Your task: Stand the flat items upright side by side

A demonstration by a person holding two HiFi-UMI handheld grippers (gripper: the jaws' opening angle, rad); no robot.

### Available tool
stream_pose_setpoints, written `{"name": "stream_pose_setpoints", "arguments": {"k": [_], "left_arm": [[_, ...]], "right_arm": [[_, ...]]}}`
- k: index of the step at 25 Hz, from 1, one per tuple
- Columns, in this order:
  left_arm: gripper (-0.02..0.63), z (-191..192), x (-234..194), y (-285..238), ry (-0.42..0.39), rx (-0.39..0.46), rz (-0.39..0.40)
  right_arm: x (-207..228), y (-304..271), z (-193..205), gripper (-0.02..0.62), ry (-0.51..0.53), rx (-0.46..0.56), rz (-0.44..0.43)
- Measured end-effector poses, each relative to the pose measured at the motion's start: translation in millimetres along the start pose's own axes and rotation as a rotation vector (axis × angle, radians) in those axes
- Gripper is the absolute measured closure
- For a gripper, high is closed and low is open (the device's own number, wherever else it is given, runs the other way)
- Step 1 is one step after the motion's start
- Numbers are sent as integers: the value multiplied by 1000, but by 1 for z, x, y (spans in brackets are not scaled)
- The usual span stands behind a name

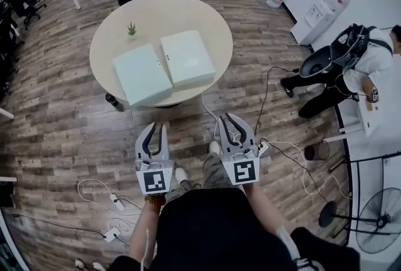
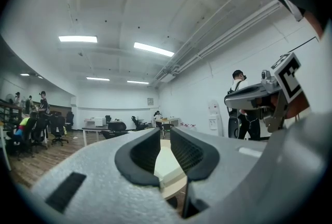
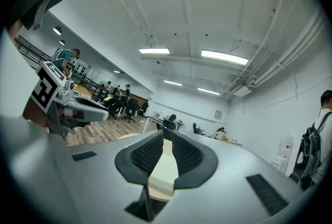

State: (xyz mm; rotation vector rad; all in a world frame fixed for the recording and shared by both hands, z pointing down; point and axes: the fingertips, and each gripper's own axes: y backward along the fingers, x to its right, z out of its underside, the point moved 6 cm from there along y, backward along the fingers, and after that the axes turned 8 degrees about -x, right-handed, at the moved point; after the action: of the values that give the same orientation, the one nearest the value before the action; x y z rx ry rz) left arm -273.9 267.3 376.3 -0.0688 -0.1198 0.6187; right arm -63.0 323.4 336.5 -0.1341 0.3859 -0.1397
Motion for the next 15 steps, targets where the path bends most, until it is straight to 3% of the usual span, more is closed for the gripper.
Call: {"name": "stream_pose_setpoints", "arguments": {"k": [15], "left_arm": [[549, 7, -6, -56, -19, -53, -35]], "right_arm": [[49, -59, 30, 552, 5, -4, -49]]}}
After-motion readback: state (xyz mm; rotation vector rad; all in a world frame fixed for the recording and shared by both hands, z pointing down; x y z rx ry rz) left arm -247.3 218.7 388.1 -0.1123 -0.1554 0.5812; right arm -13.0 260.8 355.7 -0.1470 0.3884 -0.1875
